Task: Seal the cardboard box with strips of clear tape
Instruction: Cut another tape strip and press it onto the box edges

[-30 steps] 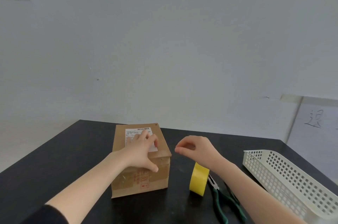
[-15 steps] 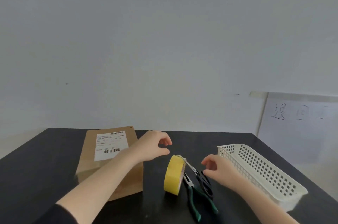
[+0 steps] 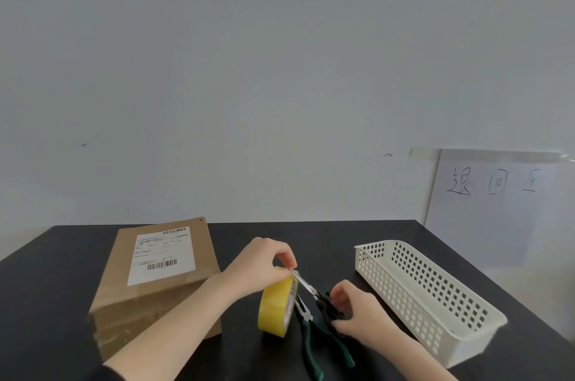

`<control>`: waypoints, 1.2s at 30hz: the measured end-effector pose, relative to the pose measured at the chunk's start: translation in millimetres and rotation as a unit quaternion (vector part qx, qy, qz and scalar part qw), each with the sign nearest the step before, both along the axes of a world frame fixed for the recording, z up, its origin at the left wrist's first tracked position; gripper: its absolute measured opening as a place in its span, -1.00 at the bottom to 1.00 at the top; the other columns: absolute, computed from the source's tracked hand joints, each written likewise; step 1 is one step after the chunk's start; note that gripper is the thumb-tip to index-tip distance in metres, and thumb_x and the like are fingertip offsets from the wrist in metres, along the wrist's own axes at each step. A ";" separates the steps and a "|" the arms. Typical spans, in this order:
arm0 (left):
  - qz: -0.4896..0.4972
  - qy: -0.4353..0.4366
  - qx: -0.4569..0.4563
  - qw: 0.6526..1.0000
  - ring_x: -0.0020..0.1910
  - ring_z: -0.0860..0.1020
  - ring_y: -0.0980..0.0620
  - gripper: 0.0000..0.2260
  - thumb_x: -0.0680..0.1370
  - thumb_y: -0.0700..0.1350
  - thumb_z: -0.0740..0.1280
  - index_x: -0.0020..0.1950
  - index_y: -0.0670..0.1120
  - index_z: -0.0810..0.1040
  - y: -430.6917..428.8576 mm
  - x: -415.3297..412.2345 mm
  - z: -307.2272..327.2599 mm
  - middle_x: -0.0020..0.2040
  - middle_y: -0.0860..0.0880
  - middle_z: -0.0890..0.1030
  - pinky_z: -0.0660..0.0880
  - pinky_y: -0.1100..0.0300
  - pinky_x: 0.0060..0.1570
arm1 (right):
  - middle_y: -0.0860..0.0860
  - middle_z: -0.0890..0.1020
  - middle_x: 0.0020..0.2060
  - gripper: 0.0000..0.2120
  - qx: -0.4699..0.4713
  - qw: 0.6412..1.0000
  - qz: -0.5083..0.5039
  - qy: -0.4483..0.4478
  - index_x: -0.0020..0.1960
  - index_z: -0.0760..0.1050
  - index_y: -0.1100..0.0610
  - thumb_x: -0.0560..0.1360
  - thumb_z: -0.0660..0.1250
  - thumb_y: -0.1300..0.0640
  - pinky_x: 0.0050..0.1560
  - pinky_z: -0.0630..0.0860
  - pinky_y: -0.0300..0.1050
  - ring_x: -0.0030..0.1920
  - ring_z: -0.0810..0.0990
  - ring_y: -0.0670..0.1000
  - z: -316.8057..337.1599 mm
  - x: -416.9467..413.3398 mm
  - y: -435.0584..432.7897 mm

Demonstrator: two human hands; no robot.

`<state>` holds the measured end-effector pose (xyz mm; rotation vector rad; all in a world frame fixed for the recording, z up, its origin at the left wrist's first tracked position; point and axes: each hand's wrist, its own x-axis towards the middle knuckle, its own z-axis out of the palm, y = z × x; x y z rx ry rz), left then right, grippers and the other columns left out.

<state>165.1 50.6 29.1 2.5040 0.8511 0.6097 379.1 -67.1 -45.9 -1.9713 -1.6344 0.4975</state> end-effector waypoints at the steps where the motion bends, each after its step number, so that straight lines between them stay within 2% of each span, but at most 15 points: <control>1: -0.001 -0.008 0.003 1.000 -0.07 0.54 0.33 -0.88 0.48 -0.12 0.38 -0.09 0.12 0.63 0.1 1.0 -1.1 -0.13 0.24 0.61 0.45 0.41 -0.09 | -0.10 0.64 -0.10 -0.69 -0.001 1.000 0.000 0.002 0.01 0.46 -0.05 0.31 0.43 0.12 -0.06 0.50 -0.38 -0.06 0.60 -0.16 -1.6 0.0 1.4; 5: -0.004 -0.015 0.006 1.000 -0.05 0.53 0.32 -0.88 0.49 -0.10 0.37 -0.07 0.13 0.63 2.4 2.6 -6.1 -0.13 0.24 0.60 0.45 0.39 -0.07 | -0.08 0.66 -0.11 -0.78 0.000 1.000 0.006 -0.009 -0.05 0.46 -0.13 0.38 0.40 0.09 -0.09 0.47 -0.36 -0.08 0.60 -0.12 -6.5 0.3 6.7; 8: -0.004 -0.022 -0.004 1.000 -0.03 0.54 0.28 -0.88 0.51 -0.08 0.38 -0.02 0.11 0.64 3.9 1.4 -7.8 -0.10 0.22 0.60 0.48 0.36 -0.02 | -0.04 0.68 -0.13 -0.84 0.002 1.000 0.002 0.018 -0.06 0.52 -0.08 0.40 0.40 0.13 -0.13 0.47 -0.40 -0.10 0.62 -0.11 -7.4 2.7 8.1; 12: -0.005 -0.041 -0.022 0.999 -0.07 0.55 0.27 -0.88 0.48 -0.13 0.40 -0.05 0.08 0.64 2.1 3.3 -10.1 -0.10 0.16 0.60 0.49 0.37 -0.08 | -0.01 0.67 -0.12 -0.84 0.001 0.998 0.017 0.058 -0.03 0.53 -0.01 0.42 0.38 0.16 -0.04 0.55 -0.24 -0.07 0.65 -0.03 -3.6 7.5 7.1; 15: 0.011 -0.052 -0.035 0.998 -0.08 0.56 0.25 -0.88 0.47 -0.15 0.40 -0.10 0.08 0.64 1.4 4.4 -11.8 -0.12 0.15 0.61 0.50 0.36 -0.09 | -0.01 0.67 -0.15 -0.84 0.005 0.998 0.026 0.065 -0.05 0.50 -0.01 0.41 0.36 0.18 -0.05 0.54 -0.21 -0.11 0.63 -0.06 3.3 7.3 6.5; 18: 0.025 -0.042 -0.026 0.998 -0.08 0.55 0.18 -0.90 0.48 -0.15 0.39 -0.10 0.05 0.65 2.3 5.4 -9.5 -0.13 0.14 0.61 0.46 0.37 -0.12 | -0.05 0.64 -0.19 -0.83 0.010 0.998 0.021 0.053 -0.08 0.46 -0.05 0.39 0.36 0.15 -0.11 0.54 -0.21 -0.18 0.58 -0.14 9.7 7.0 7.3; 22: 0.035 -0.032 -0.031 0.998 -0.08 0.56 0.16 -0.92 0.50 -0.13 0.38 -0.09 0.05 0.64 1.7 6.8 -6.5 -0.12 0.12 0.61 0.48 0.34 -0.14 | -0.08 0.62 -0.25 -0.75 0.010 1.000 0.011 0.011 -0.13 0.39 -0.08 0.36 0.47 -0.01 -0.20 0.48 -0.27 -0.25 0.55 -0.15 19.6 4.4 8.6; 26: 0.058 -0.025 -0.045 0.997 -0.10 0.56 0.14 -0.93 0.49 -0.11 0.39 -0.06 0.01 0.64 1.4 7.2 -4.1 -0.13 0.10 0.61 0.51 0.31 -0.15 | -0.12 0.57 -0.25 -0.73 0.014 0.999 0.003 -0.031 -0.08 0.37 -0.04 0.41 0.44 -0.08 -0.29 0.44 -0.29 -0.27 0.51 -0.16 31.0 2.4 7.5; 29: 0.070 -0.026 -0.064 0.995 -0.11 0.57 0.13 -0.95 0.49 -0.09 0.40 -0.08 -0.01 0.64 -1.1 8.2 -2.9 -0.14 0.08 0.62 0.54 0.24 -0.13 | -0.12 0.53 -0.21 -0.74 0.050 0.997 -0.015 -0.064 -0.03 0.37 -0.01 0.46 0.40 -0.09 -0.28 0.37 -0.29 -0.24 0.48 -0.14 34.8 -1.7 8.4; 33: 0.094 -0.031 -0.079 0.992 -0.09 0.55 0.14 -0.96 0.51 -0.11 0.38 -0.09 -0.01 0.62 -0.4 4.1 0.3 -0.12 0.09 0.60 0.48 0.32 -0.18 | -0.03 0.55 -0.20 -0.75 0.069 0.990 -0.121 0.019 0.01 0.38 0.09 0.51 0.37 -0.03 -0.16 0.45 -0.14 -0.21 0.52 -0.07 46.3 2.5 9.8; 36: 0.088 -0.018 -0.082 0.993 -0.08 0.56 0.13 -0.94 0.49 -0.11 0.38 -0.07 -0.04 0.63 -1.5 1.1 3.3 -0.11 0.08 0.60 0.52 0.29 -0.15 | 0.02 0.58 -0.15 -0.71 0.051 0.986 -0.128 0.090 0.00 0.43 0.11 0.46 0.45 -0.02 -0.13 0.47 -0.14 -0.14 0.56 -0.02 48.7 6.6 9.6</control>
